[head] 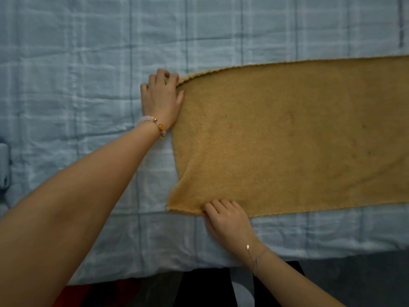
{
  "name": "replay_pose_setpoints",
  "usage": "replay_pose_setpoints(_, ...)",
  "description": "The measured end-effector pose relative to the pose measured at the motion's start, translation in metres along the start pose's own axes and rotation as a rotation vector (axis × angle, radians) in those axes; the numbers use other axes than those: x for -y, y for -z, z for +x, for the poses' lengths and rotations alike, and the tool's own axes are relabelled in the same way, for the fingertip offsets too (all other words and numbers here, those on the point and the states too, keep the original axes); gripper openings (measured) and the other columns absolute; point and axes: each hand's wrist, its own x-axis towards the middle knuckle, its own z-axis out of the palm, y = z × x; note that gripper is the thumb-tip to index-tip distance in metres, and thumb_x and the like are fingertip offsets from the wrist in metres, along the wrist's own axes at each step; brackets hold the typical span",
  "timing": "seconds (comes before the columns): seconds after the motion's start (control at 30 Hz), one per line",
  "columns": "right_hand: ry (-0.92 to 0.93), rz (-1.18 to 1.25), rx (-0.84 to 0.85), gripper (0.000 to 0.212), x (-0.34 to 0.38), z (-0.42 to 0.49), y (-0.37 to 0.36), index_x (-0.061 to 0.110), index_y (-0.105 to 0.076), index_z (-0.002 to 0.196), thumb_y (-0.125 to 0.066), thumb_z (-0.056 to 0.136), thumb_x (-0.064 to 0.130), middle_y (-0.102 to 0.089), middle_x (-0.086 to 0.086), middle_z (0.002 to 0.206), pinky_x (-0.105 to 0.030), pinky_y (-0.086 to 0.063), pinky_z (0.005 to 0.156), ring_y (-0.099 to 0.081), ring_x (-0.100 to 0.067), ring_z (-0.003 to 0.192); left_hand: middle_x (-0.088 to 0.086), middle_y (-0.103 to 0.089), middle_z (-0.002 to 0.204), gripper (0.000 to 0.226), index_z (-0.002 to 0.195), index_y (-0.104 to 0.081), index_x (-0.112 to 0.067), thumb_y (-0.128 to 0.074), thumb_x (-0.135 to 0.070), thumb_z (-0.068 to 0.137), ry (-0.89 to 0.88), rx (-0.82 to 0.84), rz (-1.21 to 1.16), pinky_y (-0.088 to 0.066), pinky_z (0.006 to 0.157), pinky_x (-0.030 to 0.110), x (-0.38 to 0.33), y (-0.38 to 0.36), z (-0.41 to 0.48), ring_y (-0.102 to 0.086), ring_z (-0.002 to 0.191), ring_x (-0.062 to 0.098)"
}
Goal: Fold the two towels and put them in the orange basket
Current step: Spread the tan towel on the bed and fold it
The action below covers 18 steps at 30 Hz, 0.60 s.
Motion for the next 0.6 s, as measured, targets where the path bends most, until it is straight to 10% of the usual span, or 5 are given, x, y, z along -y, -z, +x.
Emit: replay_pose_setpoints(0.6, 0.025, 0.038, 0.042, 0.012, 0.026, 0.029, -0.004, 0.023, -0.058, 0.073, -0.064, 0.066, 0.016, -0.054, 0.005, 0.062, -0.026, -0.033, 0.049, -0.052, -0.017, 0.054, 0.015, -0.063, 0.116, 0.031, 0.107, -0.063, -0.012, -0.046, -0.034, 0.094, 0.149, 0.098, -0.122, -0.036, 0.092, 0.040, 0.010, 0.018, 0.066, -0.052, 0.113, 0.034)
